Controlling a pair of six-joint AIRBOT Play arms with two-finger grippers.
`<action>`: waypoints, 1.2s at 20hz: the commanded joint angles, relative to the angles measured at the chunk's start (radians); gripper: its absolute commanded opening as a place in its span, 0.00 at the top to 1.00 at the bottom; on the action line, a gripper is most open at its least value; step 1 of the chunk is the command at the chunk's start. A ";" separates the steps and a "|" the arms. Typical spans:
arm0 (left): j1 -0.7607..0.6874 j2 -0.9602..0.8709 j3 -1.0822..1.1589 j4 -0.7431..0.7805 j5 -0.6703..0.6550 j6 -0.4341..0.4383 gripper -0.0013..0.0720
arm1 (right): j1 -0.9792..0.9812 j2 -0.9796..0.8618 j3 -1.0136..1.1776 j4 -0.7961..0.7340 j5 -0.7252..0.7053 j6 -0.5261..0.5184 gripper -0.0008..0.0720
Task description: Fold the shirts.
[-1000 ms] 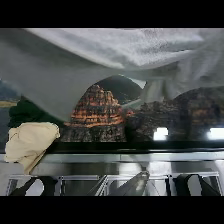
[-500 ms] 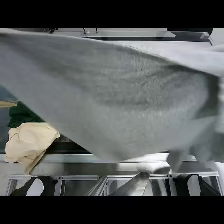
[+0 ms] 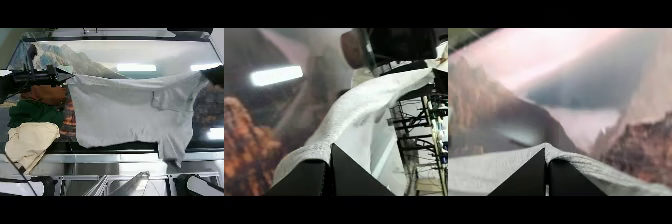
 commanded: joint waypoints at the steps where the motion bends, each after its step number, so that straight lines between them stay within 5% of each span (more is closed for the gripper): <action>1: -0.012 -0.221 0.151 0.040 0.014 -0.035 0.96 | 0.010 -0.270 -0.003 0.087 0.001 -0.024 0.97; 6: -0.014 -0.362 0.338 0.049 -0.018 -0.095 0.96 | 0.009 -0.471 0.126 0.151 0.037 -0.038 0.97; 10: -0.046 -0.397 0.410 0.261 -0.036 -0.161 0.96 | 0.005 -0.500 0.188 0.150 0.055 -0.039 0.97; 16: -0.090 -0.397 0.410 0.499 -0.016 -0.201 0.96 | -0.006 -0.500 0.190 -0.060 0.052 -0.021 0.97; 24: -0.158 -0.398 0.410 0.673 0.048 -0.224 0.96 | -0.006 -0.529 0.190 -0.083 0.050 -0.011 0.97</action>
